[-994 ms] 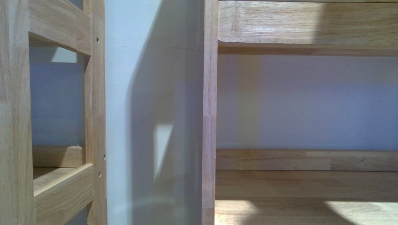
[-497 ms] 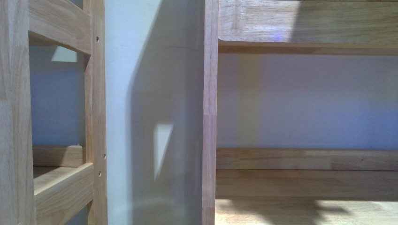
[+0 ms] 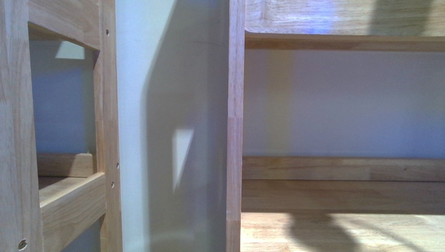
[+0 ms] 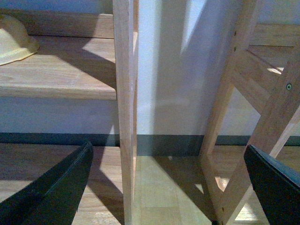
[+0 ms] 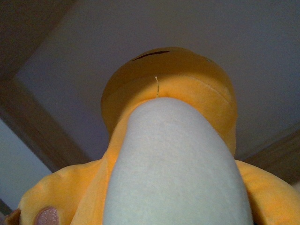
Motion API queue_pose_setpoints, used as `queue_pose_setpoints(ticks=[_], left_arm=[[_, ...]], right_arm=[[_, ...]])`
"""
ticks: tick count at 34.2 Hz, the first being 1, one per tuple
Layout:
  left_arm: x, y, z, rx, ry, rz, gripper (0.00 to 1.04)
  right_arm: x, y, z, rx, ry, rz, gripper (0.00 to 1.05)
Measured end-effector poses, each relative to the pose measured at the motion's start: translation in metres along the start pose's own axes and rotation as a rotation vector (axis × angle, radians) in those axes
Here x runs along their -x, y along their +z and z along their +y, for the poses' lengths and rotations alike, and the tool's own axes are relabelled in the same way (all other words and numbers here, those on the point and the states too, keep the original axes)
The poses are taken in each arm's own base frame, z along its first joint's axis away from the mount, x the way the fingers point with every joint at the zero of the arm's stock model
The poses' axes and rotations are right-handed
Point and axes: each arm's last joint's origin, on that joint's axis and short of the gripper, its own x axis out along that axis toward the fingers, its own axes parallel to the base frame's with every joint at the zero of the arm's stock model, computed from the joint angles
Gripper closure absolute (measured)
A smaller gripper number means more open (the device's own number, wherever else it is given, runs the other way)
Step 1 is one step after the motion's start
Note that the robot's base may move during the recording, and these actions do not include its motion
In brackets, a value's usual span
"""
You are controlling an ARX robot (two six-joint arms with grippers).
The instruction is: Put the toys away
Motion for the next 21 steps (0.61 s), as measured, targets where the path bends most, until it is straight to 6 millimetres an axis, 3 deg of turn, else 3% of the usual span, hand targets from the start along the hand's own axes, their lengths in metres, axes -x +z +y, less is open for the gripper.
queue_pose_setpoints(ticks=[11, 21], left_arm=[[0.0, 0.0, 0.0, 0.0, 0.0, 0.0, 0.06], [0.0, 0.0, 0.0, 0.0, 0.0, 0.0, 0.06]], right_arm=[[-0.024, -0.02, -0.032, -0.217, 0.032, 0.182, 0.92], [-0.034, -0.054, -0.027, -0.311, 0.108, 0.338, 0.92]])
